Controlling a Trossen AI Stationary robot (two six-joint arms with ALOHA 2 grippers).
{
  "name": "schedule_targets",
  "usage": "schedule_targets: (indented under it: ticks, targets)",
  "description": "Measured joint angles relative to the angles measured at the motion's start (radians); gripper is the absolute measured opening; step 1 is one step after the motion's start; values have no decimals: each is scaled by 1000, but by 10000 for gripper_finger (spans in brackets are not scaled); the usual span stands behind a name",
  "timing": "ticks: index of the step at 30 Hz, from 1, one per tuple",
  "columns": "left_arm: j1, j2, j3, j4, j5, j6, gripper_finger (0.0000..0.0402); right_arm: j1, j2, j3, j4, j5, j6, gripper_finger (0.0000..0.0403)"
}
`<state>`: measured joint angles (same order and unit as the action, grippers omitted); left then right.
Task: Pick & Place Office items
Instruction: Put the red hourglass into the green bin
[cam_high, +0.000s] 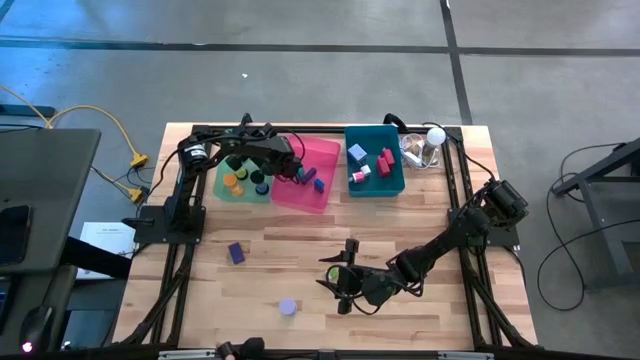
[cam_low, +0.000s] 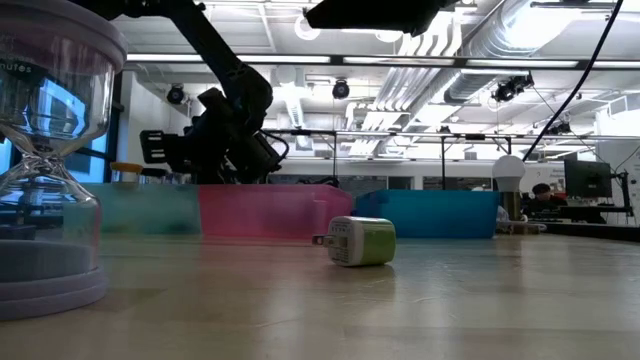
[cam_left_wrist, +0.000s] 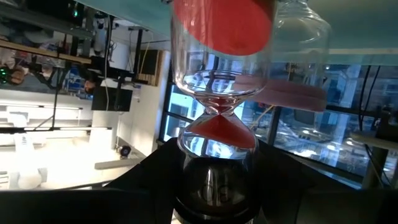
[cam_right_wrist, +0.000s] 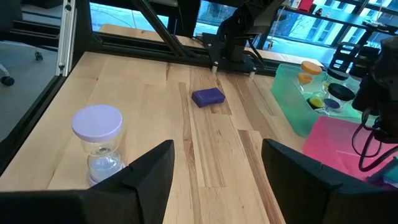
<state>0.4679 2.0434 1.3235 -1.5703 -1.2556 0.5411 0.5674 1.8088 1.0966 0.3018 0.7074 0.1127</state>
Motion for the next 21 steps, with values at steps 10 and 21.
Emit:
schedule_targets:
  ticks: [10, 21]
  targets:
    - [32, 37, 0, -12, -12, -26, 166, 0, 0, 0, 0, 0, 0, 231]
    - [-11, 49, 1, 6, -15, -31, 166, -10, 0, 0, -11, -6, 15, 231]
